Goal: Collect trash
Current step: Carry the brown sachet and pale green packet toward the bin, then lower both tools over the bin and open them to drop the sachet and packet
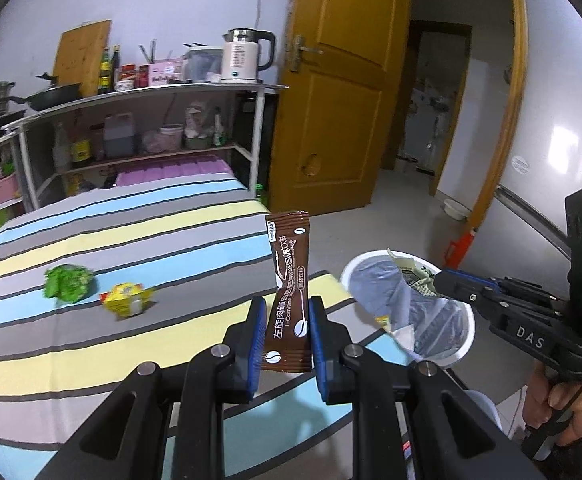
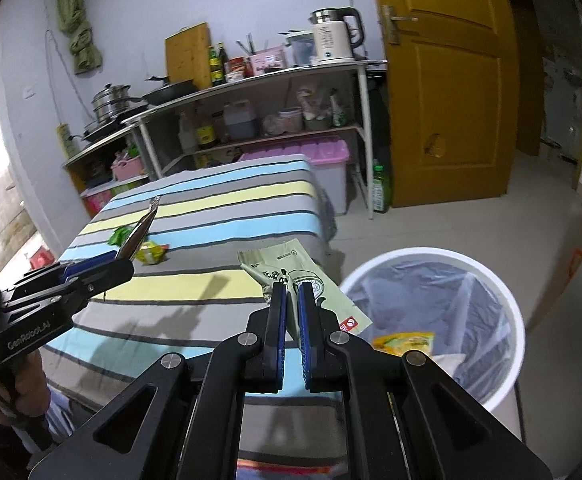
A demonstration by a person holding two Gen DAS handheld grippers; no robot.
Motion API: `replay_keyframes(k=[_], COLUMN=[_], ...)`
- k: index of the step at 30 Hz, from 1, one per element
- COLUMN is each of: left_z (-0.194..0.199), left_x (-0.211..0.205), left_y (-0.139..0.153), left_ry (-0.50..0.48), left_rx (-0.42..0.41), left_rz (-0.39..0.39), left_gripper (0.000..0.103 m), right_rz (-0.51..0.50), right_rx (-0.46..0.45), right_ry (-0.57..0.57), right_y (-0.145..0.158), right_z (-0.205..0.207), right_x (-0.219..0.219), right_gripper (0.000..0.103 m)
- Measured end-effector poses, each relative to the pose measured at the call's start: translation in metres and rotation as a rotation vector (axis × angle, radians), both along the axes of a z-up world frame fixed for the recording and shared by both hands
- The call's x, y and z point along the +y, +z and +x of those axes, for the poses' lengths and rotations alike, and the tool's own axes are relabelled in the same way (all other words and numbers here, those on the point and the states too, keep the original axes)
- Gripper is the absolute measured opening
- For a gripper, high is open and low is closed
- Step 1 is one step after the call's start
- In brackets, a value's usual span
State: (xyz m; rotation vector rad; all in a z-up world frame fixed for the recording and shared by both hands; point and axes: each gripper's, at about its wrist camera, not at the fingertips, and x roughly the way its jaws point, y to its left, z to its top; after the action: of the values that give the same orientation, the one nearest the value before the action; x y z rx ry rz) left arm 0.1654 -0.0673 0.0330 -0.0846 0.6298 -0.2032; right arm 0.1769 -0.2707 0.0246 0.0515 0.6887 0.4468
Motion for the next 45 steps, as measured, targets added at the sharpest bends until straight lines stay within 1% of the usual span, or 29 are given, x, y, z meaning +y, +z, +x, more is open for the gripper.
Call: replay_keyframes(k=[5,10,18,26,34,40,43,45], left_z=[0.012,0.023,0.042,0.06,0.077,0.089,0.09,0.088], left_x=[-0.021,-0.045,-0.081,-0.106,-0.126,-0.132,-0.133,-0.132], left_y=[-0.006,-0.012,-0.026,-0.045,-0.062,-0.074,-0.078,-0.077], left_ry=[-0.056,-0.112,-0.188,-0.245,-0.281,-0.28,-0.275,-0.272], left_rx=[0.021,0.038,0.073,0.125,0.154,0.191,0.203,0.204], left_rz=[-0.015,-0.01,0.003,0.01,0.018,0.025,0.026,0.023], left_gripper=[0.021,0.021,0.021,0.022,0.022,0.022,0.023,0.026], right_rz=[0.005,0.014,0.022,0.032,0.035,0.025,0.014,0.014], right_rx=[0.011,0.03,0.061,0.117,0.161,0.189,0.196,0.199], right_ry=[-0.054,-0.1,-0.147,-0.175,-0.189,-0.207,-0.217,-0.221], right_y=[-0.004,-0.011,-0.023,-0.044,-0.06,-0.07,-0.073,-0.074], right_z=[0.002,0.005,0.012,0.019,0.026,0.032,0.033,0.033], right_x=[-0.024,-0.046,-0.067,-0.083,-0.09,-0.096,-0.098,-0.099], right_gripper=[0.006,0.006,0.006,0.006,0.007,0.007,0.012,0.014])
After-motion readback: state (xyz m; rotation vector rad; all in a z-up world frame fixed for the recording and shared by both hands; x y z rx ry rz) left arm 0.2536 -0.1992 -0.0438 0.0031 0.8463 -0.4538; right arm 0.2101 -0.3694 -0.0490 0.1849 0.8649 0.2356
